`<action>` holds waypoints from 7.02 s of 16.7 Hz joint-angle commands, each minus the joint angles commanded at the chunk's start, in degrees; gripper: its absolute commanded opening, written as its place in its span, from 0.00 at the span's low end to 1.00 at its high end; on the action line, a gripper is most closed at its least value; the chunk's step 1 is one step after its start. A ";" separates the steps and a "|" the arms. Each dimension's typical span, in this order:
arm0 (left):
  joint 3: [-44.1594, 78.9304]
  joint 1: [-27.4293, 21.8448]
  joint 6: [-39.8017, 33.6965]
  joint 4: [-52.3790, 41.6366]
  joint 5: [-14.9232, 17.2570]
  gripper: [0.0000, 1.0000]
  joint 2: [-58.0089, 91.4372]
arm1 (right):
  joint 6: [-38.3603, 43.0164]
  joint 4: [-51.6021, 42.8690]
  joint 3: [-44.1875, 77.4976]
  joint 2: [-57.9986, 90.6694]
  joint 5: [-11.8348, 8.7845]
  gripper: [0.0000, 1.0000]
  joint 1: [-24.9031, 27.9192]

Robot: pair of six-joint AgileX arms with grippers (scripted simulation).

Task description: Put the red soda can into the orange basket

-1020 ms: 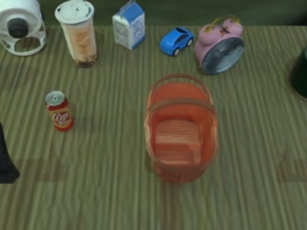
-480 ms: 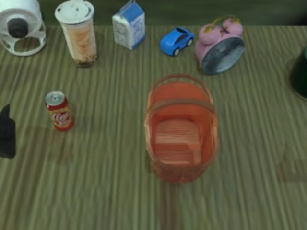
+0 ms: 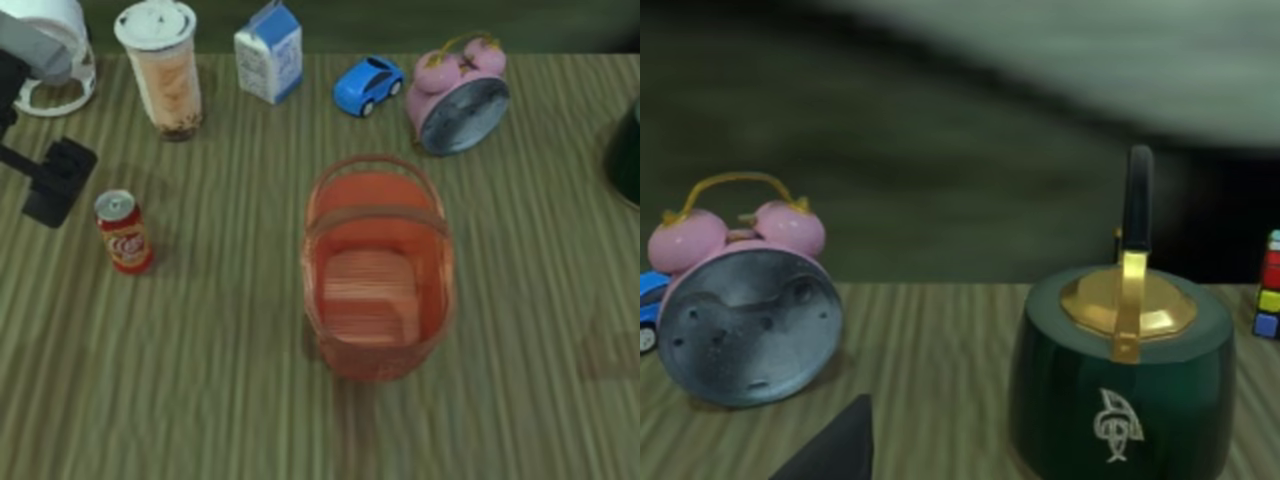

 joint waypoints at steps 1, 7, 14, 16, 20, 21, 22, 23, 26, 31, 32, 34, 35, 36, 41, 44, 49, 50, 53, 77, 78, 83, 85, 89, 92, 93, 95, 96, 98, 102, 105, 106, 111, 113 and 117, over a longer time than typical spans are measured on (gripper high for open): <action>4.63 -0.37 1.71 -2.97 -0.04 1.00 5.96 | 0.00 0.00 0.00 0.00 0.00 1.00 0.00; 26.70 -2.38 10.05 -17.31 -0.05 1.00 34.82 | 0.00 0.00 0.00 0.00 0.00 1.00 0.00; 34.14 -3.18 12.95 -22.25 0.07 1.00 44.20 | 0.00 0.00 0.00 0.00 0.00 1.00 0.00; 34.14 -3.18 12.95 -22.25 0.07 1.00 44.20 | 0.00 0.00 0.00 0.00 0.00 1.00 0.00; 32.37 -3.09 13.07 -19.89 0.08 1.00 44.79 | 0.00 0.00 0.00 0.00 0.00 1.00 0.00; 31.39 -3.09 13.06 -18.39 0.08 1.00 45.29 | 0.00 0.00 0.00 0.00 0.00 1.00 0.00; 30.31 -3.09 13.04 -16.72 0.08 1.00 45.83 | 0.00 0.00 0.00 0.00 0.00 1.00 0.00; 29.24 -3.11 13.04 -15.04 0.09 1.00 46.36 | 0.00 0.00 0.00 0.00 0.00 1.00 0.00; 27.52 -3.13 13.04 -12.50 0.10 1.00 47.33 | 0.00 0.00 0.00 0.00 0.00 1.00 0.00; 27.52 -3.13 13.04 -12.50 0.10 0.85 47.33 | 0.00 0.00 0.00 0.00 0.00 1.00 0.00; 27.52 -3.13 13.04 -12.50 0.10 0.77 47.33 | 0.00 0.00 0.00 0.00 0.00 1.00 0.00; 27.52 -3.13 13.04 -12.50 0.10 0.62 47.33 | 0.00 0.00 0.00 0.00 0.00 1.00 0.00; 27.52 -3.13 13.04 -12.50 0.10 0.55 47.33 | 0.00 0.00 0.00 0.00 0.00 1.00 0.00; 27.52 -3.13 13.04 -12.50 0.10 0.47 47.33 | 0.00 0.00 0.00 0.00 0.00 1.00 0.00; 27.52 -3.13 13.04 -12.50 0.10 0.10 47.33 | 0.00 0.00 0.00 0.00 0.00 1.00 0.00; 27.52 -3.13 13.04 -12.50 0.10 0.00 47.33 | 0.00 0.00 0.00 0.00 0.00 1.00 0.00; 27.52 -3.13 13.04 -12.50 0.10 0.00 47.33 | 0.00 0.00 0.00 0.00 0.00 1.00 0.00; 27.52 -3.13 13.04 -12.50 0.10 0.00 47.33 | 0.00 0.00 0.00 0.00 0.00 1.00 0.00; 27.41 -3.19 12.96 -11.88 0.62 0.00 47.20 | 0.00 0.00 0.00 0.00 0.00 1.00 0.00; 5.05 -12.91 -22.13 86.90 71.34 0.00 37.94 | 0.00 0.00 0.00 0.00 0.00 1.00 0.00; 4.88 -12.99 -22.39 87.69 72.03 0.00 37.63 | 0.00 0.00 0.00 0.00 0.00 1.00 0.00; 5.05 -12.69 -22.32 87.80 72.11 0.00 37.77 | 0.00 0.00 0.00 0.00 0.00 1.00 0.00; 4.91 -12.72 -22.35 88.74 72.27 0.00 38.70 | 0.00 0.00 0.00 0.00 0.00 1.00 0.00; 3.47 -12.14 -22.52 97.19 72.38 0.00 45.35 | 0.00 0.00 0.00 0.00 0.00 1.00 0.00; 1.98 -11.72 -22.70 104.50 72.39 0.00 50.68 | 0.00 0.00 0.00 0.00 0.00 1.00 0.00; 1.60 -11.62 -22.72 105.90 72.36 0.00 51.86 | 0.00 0.00 0.00 0.00 0.00 1.00 0.00; 1.30 -11.54 -22.73 106.85 72.31 0.00 52.68 | 0.00 0.00 0.00 0.00 0.00 1.00 0.00; 1.30 -11.54 -22.73 106.85 72.31 0.00 52.68 | 0.00 0.00 0.00 0.00 0.00 1.00 0.00; 1.30 -11.54 -22.73 106.85 72.31 0.00 52.68 | 0.00 0.00 0.00 0.00 0.00 1.00 0.00; 1.30 -11.54 -22.73 106.85 72.31 0.30 52.68 | 0.00 0.00 0.00 0.00 0.00 1.00 0.00; 1.30 -11.54 -22.73 106.85 72.31 0.53 52.68 | 0.00 0.00 0.00 0.00 0.00 1.00 0.00; 1.30 -11.54 -22.73 106.85 72.31 0.60 52.68 | 0.00 0.00 0.00 0.00 0.00 1.00 0.00; 1.30 -11.54 -22.73 106.85 72.31 0.98 52.68 | 0.00 0.00 0.00 0.00 0.00 1.00 0.00; 1.30 -11.54 -22.73 106.85 72.31 1.00 52.68 | 0.00 0.00 0.00 0.00 0.00 1.00 0.00; 1.30 -11.54 -22.73 106.85 72.31 1.00 52.68 | 0.00 0.00 0.00 0.00 0.00 1.00 0.00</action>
